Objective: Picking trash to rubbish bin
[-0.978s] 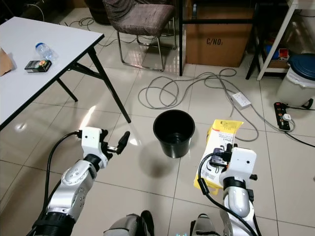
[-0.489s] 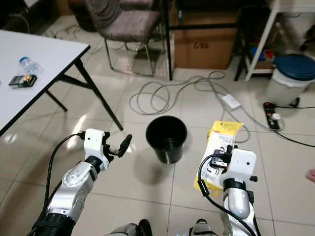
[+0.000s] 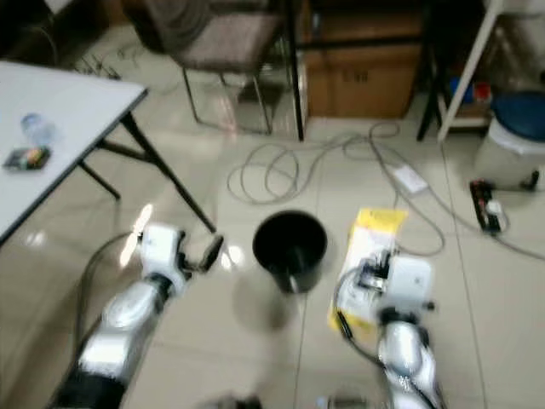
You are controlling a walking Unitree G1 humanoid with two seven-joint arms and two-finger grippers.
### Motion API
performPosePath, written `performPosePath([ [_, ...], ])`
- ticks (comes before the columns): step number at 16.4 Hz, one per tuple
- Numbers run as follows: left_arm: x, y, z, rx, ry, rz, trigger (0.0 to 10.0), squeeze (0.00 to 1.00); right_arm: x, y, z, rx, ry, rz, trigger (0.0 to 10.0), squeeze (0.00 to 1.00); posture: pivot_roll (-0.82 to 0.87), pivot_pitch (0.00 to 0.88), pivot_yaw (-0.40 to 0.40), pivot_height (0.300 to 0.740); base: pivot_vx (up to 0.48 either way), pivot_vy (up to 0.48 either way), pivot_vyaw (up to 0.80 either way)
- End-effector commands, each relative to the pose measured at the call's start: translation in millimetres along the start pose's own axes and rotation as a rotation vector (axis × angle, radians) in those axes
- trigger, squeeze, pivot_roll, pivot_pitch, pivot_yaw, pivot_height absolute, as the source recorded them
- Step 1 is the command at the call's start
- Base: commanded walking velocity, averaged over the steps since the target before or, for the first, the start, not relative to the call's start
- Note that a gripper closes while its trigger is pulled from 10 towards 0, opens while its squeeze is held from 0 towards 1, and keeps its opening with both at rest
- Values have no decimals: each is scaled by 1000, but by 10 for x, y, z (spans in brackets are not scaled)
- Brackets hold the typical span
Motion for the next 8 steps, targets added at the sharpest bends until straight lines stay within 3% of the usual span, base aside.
performPosePath([
  [1,168,-58,-87,28,41,23,10000,0,82,41,-2,-4,12,17,10000,0,-100,187,159,740,480,0,0],
  [8,173,-85,-92,36,29,57,10000,0,96,42,7,-5,15,14,10000,0,-97,180,161,740,480,0,0],
])
Point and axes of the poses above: a point about 5 cm out from each wrist's last joint towards the gripper, its own z axis pointing out of the wrist towards the gripper, its own y axis along the axis of the wrist's last joint, x = y × z, the point moved 4 cm from there along z, pointing out of the wrist towards the gripper, and after that the axes turned 11 degrees about -z, right-handed, at the moved point
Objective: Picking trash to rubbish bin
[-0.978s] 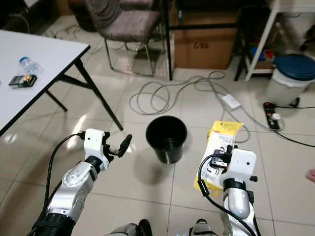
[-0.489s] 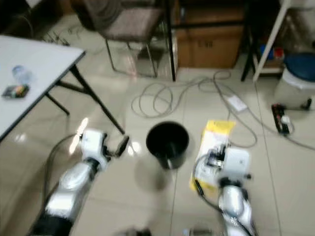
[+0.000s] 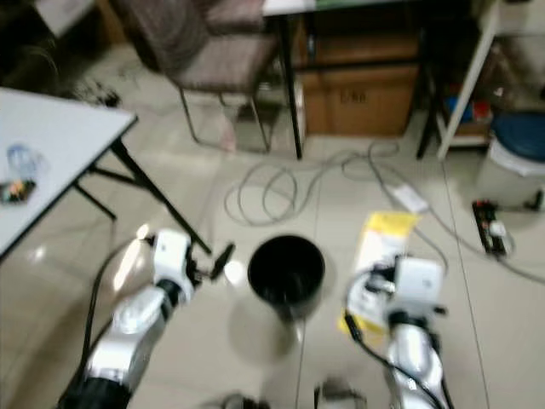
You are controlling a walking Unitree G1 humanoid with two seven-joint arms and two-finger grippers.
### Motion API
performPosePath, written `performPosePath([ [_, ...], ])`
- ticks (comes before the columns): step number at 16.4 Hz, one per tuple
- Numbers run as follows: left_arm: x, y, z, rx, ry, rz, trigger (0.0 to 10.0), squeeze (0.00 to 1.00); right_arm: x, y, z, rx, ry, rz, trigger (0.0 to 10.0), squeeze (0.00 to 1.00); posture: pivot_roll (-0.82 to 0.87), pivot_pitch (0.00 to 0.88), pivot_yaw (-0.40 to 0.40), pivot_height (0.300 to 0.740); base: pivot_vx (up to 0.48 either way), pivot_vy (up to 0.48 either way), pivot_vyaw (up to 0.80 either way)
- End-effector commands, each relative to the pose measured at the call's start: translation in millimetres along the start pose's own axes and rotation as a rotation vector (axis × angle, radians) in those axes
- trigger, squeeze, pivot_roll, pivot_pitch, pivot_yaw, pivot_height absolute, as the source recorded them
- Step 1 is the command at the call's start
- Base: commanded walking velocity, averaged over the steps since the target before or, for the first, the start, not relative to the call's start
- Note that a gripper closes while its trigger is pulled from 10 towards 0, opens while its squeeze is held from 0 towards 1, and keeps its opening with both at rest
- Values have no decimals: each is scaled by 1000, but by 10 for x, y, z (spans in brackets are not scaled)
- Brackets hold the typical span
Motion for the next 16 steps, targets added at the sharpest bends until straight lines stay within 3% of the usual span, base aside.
performPosePath([
  [1,152,-7,-55,9,38,23,10000,0,122,45,-13,-12,29,16,10000,0,-97,180,161,740,480,0,0],
  [7,172,-37,-65,16,48,40,10000,0,132,42,3,-12,35,12,10000,0,-95,174,159,740,479,0,0],
  [16,168,-44,-99,18,38,48,10000,0,186,1,-8,0,44,16,10000,0,-81,177,165,740,0,0,0],
])
Point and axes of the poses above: a point about 5 cm out from each wrist's last joint towards the gripper, its own z axis pointing out of the wrist towards the gripper, its own y axis along the axis of the wrist's last joint, x = y × z, the point moved 4 cm from there along z, pointing out of the wrist towards the gripper, and after that the axes turned 11 degrees about -z, right-handed, at the moved point
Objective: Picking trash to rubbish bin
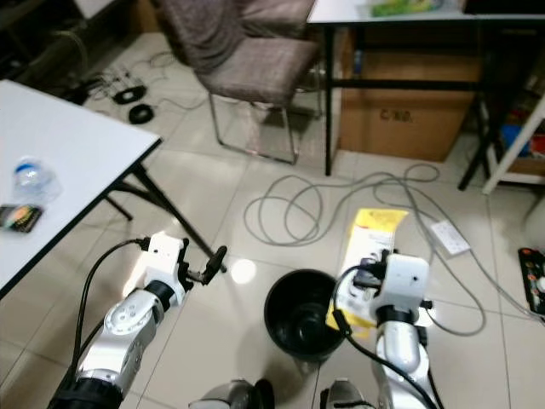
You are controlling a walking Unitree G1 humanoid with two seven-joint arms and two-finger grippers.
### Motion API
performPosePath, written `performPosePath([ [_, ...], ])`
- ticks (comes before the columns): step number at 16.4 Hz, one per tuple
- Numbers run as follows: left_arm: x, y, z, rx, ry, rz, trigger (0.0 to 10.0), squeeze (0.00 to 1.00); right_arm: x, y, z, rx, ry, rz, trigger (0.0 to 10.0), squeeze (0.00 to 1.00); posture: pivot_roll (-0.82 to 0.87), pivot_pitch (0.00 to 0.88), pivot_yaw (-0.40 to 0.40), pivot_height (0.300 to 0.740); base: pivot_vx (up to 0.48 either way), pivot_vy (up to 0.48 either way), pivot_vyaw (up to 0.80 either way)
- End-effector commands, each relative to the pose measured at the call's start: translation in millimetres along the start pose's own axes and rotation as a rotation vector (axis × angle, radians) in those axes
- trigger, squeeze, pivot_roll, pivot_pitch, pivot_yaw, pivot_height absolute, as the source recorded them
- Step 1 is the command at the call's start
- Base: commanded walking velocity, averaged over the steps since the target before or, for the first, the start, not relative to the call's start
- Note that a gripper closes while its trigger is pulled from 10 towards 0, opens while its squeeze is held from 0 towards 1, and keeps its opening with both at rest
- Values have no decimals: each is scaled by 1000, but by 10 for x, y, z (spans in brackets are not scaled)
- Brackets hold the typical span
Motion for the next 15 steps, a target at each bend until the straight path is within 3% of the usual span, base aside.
performPosePath([
  [1,50,-12,-40,10,11,15,10000,0,35,-57,-35,15,7,-2,10000,0,-78,179,164,740,0,0,0],
  [5,77,1,-94,12,12,26,10000,0,34,-191,-11,68,-5,29,10000,0,-57,199,172,740,0,0,0],
  [8,233,103,-259,-16,45,77,10000,0,-52,-383,26,132,-31,43,10000,0,-3,241,203,740,0,0,0],
  [13,463,200,-574,21,72,167,10000,0,113,-717,209,260,67,60,10000,0,132,342,256,740,0,0,0],
  [15,527,229,-697,34,84,185,10000,0,202,-753,257,283,108,61,10000,0,180,367,272,740,0,0,0],
])
Point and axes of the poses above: a point about 5 cm out from each wrist's last joint towards the gripper, its own z axis pointing out of the wrist towards the gripper, its own y axis along the axis of the wrist's last joint, x = y × z, the point moved 4 cm from there along z, pointing out of the wrist towards the gripper, and after that the axes turned 11 degrees about -z, right-handed, at the moved point
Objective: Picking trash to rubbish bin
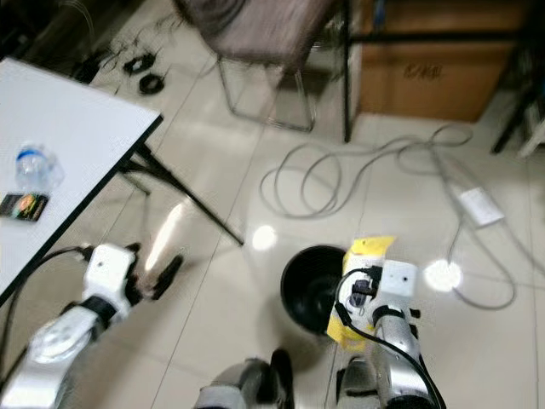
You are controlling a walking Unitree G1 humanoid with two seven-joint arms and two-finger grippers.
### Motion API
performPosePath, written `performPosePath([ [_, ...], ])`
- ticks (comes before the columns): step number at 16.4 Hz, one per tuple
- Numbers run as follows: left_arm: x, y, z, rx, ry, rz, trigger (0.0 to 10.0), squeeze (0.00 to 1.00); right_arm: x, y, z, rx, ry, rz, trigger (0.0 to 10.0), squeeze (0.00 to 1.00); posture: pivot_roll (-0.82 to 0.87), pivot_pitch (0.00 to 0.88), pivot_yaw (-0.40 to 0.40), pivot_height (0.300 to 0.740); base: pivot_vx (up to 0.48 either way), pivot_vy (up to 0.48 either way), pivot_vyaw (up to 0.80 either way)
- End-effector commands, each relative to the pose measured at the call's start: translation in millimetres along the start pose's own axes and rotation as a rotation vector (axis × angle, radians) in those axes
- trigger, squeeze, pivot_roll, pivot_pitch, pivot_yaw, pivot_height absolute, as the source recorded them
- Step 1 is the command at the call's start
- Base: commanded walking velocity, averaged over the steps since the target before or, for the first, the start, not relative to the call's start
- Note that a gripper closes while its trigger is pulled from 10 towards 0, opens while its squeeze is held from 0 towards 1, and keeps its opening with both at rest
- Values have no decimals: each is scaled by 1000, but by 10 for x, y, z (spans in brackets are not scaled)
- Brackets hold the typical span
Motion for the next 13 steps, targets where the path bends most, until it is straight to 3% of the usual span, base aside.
performPosePath([
  [1,125,-16,-114,27,30,12,10000,0,109,-102,-18,31,34,5,10000,0,206,380,280,740,0,0,0],
  [3,178,-10,-286,49,50,28,10000,0,191,-129,71,69,52,11,10000,0,257,391,281,740,0,0,0],
  [13,276,66,-606,92,106,55,10000,0,230,-88,235,143,33,-42,10000,0,374,421,289,740,0,0,0],
])
Point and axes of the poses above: a point about 5 cm out from each wrist's last joint towards the gripper, its own z axis pointing out of the wrist towards the gripper, its own y axis along the axis of the wrist's last joint, x = y × z, the point moved 4 cm from there along z, pointing out of the wrist towards the gripper, and after that the axes turned 11 degrees about -z, right-handed, at the moved point
